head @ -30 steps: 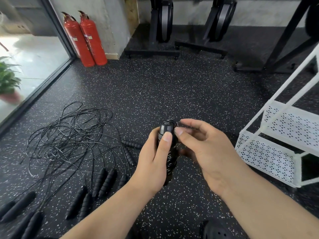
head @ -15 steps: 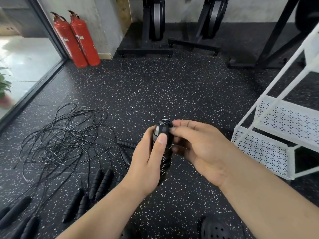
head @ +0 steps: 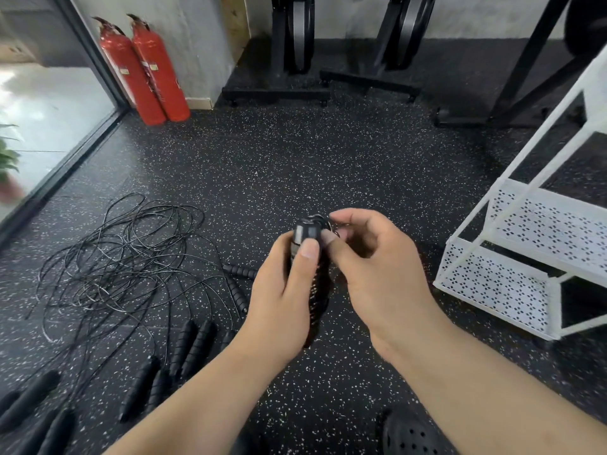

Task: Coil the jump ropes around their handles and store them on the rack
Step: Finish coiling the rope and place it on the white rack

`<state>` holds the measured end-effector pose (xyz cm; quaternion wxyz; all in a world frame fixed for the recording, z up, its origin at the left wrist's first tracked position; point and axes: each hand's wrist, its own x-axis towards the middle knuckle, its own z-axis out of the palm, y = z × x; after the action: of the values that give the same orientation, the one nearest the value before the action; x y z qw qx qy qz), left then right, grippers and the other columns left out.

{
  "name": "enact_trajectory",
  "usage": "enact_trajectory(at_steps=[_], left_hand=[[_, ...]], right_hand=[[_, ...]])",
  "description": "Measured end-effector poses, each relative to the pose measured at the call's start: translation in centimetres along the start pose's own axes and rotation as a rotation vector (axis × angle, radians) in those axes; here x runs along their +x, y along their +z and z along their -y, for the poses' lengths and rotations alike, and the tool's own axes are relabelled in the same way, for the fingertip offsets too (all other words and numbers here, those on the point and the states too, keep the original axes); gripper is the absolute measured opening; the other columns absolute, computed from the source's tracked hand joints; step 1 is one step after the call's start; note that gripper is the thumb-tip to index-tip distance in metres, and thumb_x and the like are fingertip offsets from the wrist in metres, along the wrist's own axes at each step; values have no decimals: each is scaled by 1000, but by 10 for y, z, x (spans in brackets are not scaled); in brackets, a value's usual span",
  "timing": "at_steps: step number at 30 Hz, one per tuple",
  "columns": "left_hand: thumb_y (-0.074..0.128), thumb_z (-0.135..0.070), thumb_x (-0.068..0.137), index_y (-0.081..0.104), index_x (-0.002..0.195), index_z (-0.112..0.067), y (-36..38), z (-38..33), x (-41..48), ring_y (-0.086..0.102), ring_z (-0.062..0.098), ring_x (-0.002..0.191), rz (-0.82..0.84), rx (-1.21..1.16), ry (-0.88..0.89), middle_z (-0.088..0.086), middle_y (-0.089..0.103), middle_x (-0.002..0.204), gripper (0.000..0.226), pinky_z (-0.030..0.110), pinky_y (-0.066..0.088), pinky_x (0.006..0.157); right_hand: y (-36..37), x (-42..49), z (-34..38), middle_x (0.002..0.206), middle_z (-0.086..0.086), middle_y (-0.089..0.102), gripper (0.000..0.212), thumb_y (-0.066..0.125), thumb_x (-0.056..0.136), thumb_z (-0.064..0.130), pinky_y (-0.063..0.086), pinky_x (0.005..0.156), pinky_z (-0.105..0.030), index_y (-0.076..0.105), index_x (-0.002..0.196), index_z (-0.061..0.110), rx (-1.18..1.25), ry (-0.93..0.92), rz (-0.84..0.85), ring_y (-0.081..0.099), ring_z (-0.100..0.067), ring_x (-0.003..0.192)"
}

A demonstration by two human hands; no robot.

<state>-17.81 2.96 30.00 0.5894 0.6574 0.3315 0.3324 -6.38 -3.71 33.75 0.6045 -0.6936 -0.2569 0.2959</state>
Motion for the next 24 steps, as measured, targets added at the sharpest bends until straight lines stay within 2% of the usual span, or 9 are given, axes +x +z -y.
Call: enact_trajectory(at_steps=[2, 5, 8, 10, 14, 18, 21, 23, 24], left_hand=[[50, -68, 102, 75, 105, -27, 1, -7, 1, 72, 29, 89, -45, -170, -103, 7, 78, 98, 47, 52, 58, 81], [50, -68, 95, 81, 94, -20, 1, -15, 3, 65, 35, 72, -38, -358, -250, 22, 76, 88, 57, 46, 56, 68], [51, -68, 96, 81, 90, -20, -5, -15, 6, 65, 34, 73, -47, -355, -292, 21, 74, 86, 57, 51, 57, 72], [51, -73, 99, 76, 92, -16, -9, -6, 13, 63, 29, 75, -69, -237, -253, 18, 72, 84, 63, 54, 55, 75], [51, -91, 86, 65, 99, -6, -14, 3, 18, 51, 18, 76, -114, -64, -172, 3, 60, 80, 87, 48, 44, 72], [53, -78, 96, 69, 107, -10, -15, -1, 14, 60, 17, 82, -126, -141, -191, 7, 69, 90, 71, 44, 52, 81], [61, -75, 91, 72, 111, -16, -15, -6, 13, 67, 29, 94, -93, -288, -230, 25, 72, 111, 63, 61, 56, 97], [63, -73, 92, 69, 110, -12, -15, -6, 14, 67, 30, 90, -96, -307, -253, 28, 70, 107, 64, 65, 57, 93], [62, -73, 94, 68, 105, -11, -14, -5, 15, 65, 25, 83, -103, -246, -255, 22, 70, 95, 63, 60, 58, 85]], right_hand=[[-3, 6, 7, 85, 1, 68, 17, 75, 99, 18, 55, 60, -22, 73, 115, 23, 184, 115, 148, 64, -6, 70], [-8, 10, 9, 80, 2, 58, 8, 68, 103, 20, 38, 52, -23, 73, 108, 17, 380, 208, 262, 42, -9, 57], [-3, -3, 11, 79, -1, 55, 9, 64, 105, 15, 35, 50, -20, 73, 103, 15, 335, 163, 233, 36, -8, 53], [3, -17, 11, 76, 1, 53, 10, 63, 105, 14, 36, 51, -19, 71, 99, 15, 249, 98, 194, 38, -7, 54], [15, -32, 5, 71, 9, 52, 13, 65, 104, 16, 36, 61, -26, 73, 97, 24, 119, -13, 174, 42, -6, 60], [4, -13, 9, 74, -2, 50, 18, 56, 107, 7, 29, 47, -26, 72, 105, 15, 239, 191, 258, 34, -11, 51], [2, -2, 4, 71, -1, 51, 17, 57, 106, 7, 29, 47, -27, 72, 104, 14, 384, 271, 268, 34, -12, 51], [5, -8, 3, 71, 1, 53, 16, 57, 106, 10, 33, 50, -26, 72, 105, 17, 341, 244, 225, 38, -12, 54], [6, -15, 2, 71, 5, 55, 17, 57, 107, 12, 36, 52, -25, 71, 106, 21, 216, 170, 201, 42, -10, 56]])
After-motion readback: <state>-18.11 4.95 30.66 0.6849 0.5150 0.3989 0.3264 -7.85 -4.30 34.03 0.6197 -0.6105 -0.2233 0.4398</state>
